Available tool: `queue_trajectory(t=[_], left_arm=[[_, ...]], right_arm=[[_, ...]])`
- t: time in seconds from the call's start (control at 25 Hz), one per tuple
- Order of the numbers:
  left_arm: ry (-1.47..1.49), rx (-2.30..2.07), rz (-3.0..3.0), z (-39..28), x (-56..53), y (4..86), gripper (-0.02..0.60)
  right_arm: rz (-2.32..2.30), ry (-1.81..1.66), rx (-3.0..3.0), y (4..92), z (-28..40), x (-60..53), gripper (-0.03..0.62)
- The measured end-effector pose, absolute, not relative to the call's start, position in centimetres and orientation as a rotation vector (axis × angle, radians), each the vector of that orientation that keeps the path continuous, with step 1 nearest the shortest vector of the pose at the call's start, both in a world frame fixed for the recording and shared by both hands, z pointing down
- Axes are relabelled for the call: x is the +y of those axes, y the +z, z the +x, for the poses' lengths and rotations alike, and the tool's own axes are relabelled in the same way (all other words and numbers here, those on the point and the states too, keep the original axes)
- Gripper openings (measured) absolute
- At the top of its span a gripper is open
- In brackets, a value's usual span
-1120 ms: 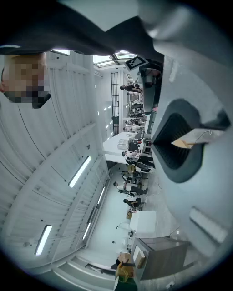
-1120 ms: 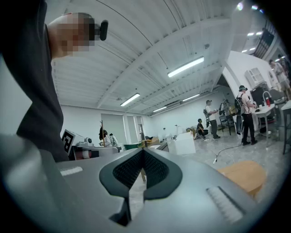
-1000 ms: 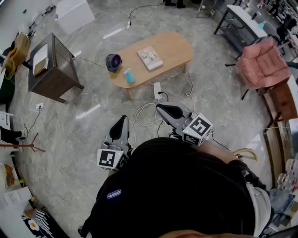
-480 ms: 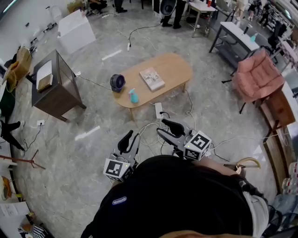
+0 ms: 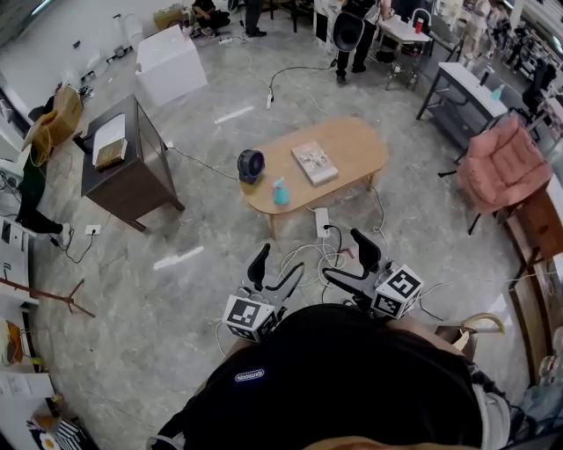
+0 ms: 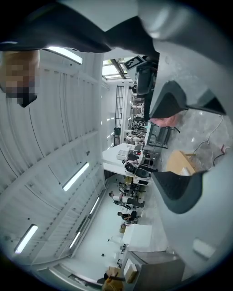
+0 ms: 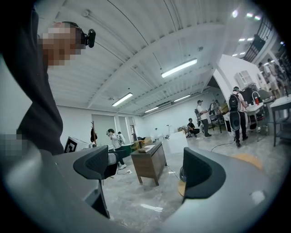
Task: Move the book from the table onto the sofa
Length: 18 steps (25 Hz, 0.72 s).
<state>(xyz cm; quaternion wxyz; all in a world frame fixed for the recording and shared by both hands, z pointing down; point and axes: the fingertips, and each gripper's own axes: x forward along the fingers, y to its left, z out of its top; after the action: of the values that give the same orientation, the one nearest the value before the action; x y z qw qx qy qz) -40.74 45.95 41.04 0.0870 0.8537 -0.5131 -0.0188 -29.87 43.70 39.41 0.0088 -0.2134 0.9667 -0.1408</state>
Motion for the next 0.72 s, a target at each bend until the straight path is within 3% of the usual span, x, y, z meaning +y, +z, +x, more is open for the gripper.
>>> queue_trajectory(t=[0.24,0.72], left_arm=[[-0.074,-1.459,2.552,-40.0,45.1,41.1,0.394],[0.002,-1.516,2.436,-39.5,37.9,42.7,0.394]], right_arm=[[-0.788,-0.504,3.0,40.5,-28.7,42.9,0.546],[-0.828,-0.572,2.953,41.9,-26.3,35.0,0.545]])
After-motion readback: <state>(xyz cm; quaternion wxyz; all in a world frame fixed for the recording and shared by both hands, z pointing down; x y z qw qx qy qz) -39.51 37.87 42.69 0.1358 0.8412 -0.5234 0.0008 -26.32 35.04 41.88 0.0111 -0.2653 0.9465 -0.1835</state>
